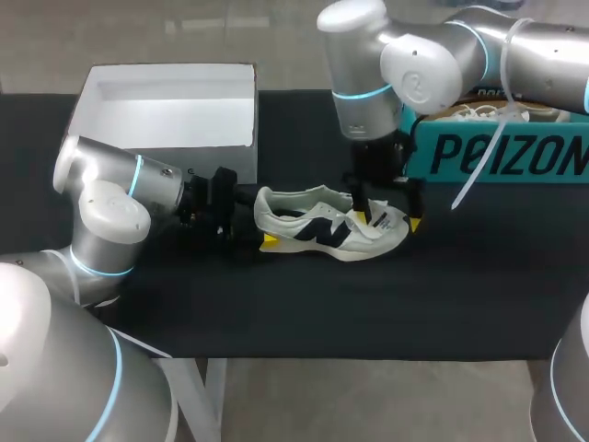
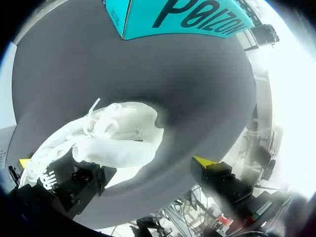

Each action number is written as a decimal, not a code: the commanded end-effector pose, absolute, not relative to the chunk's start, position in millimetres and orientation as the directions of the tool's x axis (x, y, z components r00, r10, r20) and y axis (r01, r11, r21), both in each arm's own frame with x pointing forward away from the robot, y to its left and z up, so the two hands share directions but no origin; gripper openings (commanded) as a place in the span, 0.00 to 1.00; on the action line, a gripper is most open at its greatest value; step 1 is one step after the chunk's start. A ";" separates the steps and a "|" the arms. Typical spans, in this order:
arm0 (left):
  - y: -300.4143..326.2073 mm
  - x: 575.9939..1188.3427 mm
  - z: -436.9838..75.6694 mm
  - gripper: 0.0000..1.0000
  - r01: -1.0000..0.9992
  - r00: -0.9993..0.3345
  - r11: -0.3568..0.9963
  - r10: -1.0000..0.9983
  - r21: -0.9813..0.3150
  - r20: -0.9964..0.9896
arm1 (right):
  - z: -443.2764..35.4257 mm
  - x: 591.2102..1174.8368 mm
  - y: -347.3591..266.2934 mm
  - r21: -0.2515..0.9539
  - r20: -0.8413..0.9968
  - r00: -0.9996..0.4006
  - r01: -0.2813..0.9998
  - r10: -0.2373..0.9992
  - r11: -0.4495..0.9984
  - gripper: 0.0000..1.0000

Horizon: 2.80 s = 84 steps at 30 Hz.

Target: Take the shoe out of the shoebox, open the shoe tongue, remove and reinsert the insole, then place the shoe into the shoebox

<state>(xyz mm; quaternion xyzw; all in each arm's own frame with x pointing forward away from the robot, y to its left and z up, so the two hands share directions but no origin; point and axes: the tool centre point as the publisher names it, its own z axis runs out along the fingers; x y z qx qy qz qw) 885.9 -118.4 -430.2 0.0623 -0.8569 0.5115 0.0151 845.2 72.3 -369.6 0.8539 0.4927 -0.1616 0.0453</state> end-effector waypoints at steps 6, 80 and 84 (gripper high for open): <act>-117.1 886.1 -431.1 0.00 -0.121 -0.992 0.469 -0.089 -0.875 0.090 | -323.2 847.9 91.8 0.008 -0.305 0.458 0.878 0.835 -0.479 1.00; -117.1 886.1 -431.1 0.00 -0.121 -0.992 0.469 -0.089 -0.875 0.090 | -227.4 896.4 202.7 -0.017 -0.146 -0.880 0.459 0.452 0.888 0.00; -117.1 886.1 -431.1 0.00 -0.121 -0.992 0.469 -0.089 -0.875 0.090 | -227.6 899.8 204.3 -0.005 -0.190 -0.895 0.413 0.404 0.911 0.00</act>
